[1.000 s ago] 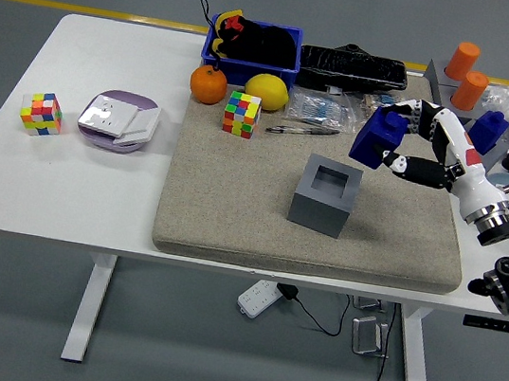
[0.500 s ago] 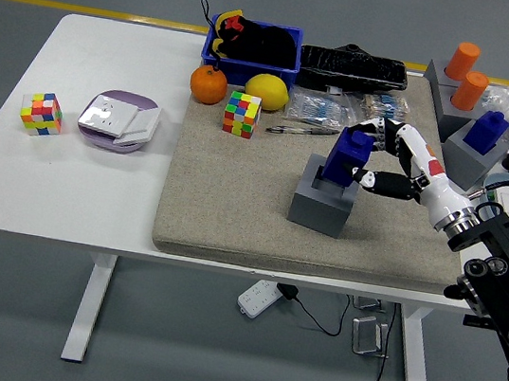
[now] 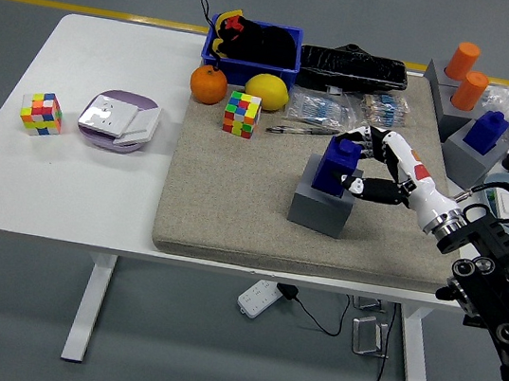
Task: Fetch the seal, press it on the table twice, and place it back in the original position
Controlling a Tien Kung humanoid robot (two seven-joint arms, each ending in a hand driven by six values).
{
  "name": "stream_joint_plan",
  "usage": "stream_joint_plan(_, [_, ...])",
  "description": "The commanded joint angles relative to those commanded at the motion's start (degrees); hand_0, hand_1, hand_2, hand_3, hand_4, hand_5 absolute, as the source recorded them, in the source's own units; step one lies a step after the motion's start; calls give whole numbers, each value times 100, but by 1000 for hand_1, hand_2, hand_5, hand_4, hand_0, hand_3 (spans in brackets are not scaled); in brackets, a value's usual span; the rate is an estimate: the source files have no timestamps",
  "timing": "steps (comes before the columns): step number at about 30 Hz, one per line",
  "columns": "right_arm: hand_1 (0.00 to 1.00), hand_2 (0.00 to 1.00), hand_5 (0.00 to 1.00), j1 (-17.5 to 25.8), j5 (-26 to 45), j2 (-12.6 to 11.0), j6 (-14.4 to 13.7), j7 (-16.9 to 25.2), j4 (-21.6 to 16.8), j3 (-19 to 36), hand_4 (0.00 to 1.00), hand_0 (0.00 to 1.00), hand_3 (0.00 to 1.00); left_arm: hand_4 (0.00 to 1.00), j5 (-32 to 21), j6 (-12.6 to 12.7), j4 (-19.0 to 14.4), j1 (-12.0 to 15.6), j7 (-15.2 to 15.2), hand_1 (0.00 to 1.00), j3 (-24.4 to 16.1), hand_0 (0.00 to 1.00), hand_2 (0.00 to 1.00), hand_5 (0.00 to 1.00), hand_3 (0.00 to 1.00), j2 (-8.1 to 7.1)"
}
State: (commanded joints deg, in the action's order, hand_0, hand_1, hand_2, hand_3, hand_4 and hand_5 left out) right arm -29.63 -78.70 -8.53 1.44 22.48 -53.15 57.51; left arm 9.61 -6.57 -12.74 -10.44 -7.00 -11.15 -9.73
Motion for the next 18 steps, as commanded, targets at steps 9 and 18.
stream_joint_plan(9, [380,381,2,-10,-7,22,-4,7,85,-51,628,513,419,801,15,-1,-2,5,0,816,-12,816,789,418,837,6])
stream_joint_plan(18, [381,382,2,-26,-4,20,-8,17,154,-84,628,514,419,802,21,1,-2,-7,0,816,-16,816,789,419,837,5])
